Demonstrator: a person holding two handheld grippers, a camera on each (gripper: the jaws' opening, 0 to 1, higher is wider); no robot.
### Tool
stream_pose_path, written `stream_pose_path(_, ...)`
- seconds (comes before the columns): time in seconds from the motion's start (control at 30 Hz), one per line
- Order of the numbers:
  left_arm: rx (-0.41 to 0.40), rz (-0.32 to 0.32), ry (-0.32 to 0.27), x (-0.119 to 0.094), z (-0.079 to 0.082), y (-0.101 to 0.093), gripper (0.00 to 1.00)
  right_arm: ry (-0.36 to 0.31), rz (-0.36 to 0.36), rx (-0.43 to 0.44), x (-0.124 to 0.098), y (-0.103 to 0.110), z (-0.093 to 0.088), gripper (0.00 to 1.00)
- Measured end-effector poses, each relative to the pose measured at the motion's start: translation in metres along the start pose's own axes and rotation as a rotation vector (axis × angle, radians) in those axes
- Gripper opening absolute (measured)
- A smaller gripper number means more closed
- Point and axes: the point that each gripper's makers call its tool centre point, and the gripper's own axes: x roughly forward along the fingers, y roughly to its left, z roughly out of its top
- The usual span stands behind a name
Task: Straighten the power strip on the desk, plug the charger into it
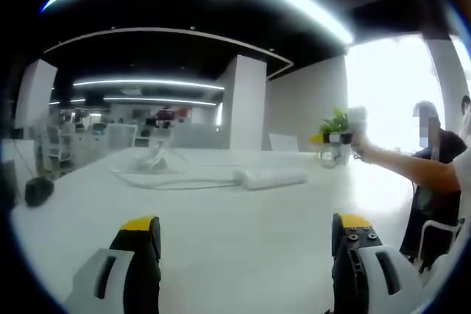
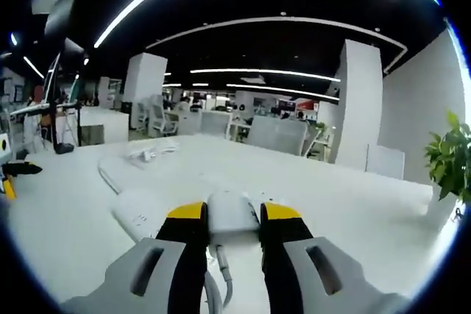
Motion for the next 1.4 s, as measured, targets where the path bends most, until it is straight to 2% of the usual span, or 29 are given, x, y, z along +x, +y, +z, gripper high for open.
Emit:
stream_pose_path(0.17,0.000,0.000,-0.001,-0.001,0.000,0.001,0.99,0.021,0.024,-0.040,0.001,0.007,0.003,0.25)
stream_pose_path(0.77,-0.003,0.004,0.003,-0.002,-0.003,0.002,0.99,0.189,0.121,-0.419,0.008,0.035,0.005,0.25)
stream_pose_path(1.07,-0.006,0.003,0.007,-0.002,-0.006,0.001,0.99,0.248,0.177,-0.488,0.007,0.052,0.004,0.25)
stream_pose_path(1.23,-0.007,0.000,0.011,-0.001,-0.008,0.000,0.99,0.304,0.221,-0.541,0.008,0.060,-0.005,0.25)
stream_pose_path(1.4,-0.007,-0.004,0.013,0.000,-0.008,-0.002,0.99,0.342,0.232,-0.585,0.010,0.060,-0.009,0.25)
